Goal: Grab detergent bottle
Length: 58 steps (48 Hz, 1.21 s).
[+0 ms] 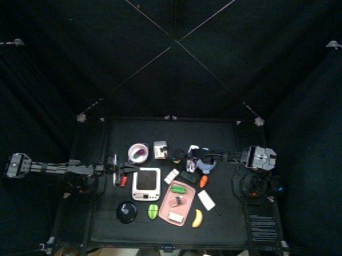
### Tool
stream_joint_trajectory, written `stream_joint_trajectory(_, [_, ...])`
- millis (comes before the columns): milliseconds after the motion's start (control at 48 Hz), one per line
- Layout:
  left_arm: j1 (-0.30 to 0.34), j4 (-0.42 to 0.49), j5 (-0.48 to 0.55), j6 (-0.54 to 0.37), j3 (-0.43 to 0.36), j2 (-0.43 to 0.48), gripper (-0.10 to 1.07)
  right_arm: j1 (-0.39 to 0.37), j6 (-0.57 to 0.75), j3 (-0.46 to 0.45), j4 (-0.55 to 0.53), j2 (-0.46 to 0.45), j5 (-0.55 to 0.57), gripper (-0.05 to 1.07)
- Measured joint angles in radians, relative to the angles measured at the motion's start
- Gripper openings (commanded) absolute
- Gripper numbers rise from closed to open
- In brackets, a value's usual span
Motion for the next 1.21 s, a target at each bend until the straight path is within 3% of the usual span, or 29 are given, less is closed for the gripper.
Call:
stream_joint_trajectory(188, [0.0,-0.06,0.0,0.003,0.0,-0.002,0.47,0.002,0.005,0.0,-0.011,-0.014,0.002,0.76])
stream_joint_trajectory(729, [0.002,-0.063,0.0,0.008,0.02,-0.017,0.47,0.008,0.021,-0.005,-0.012,-0.14,0.029,0.76])
stream_joint_trajectory(1208, [0.002,-0.063,0.0,0.008,0.044,-0.017,0.46,0.018,0.021,-0.003,-0.014,-0.146,0.038,0.76])
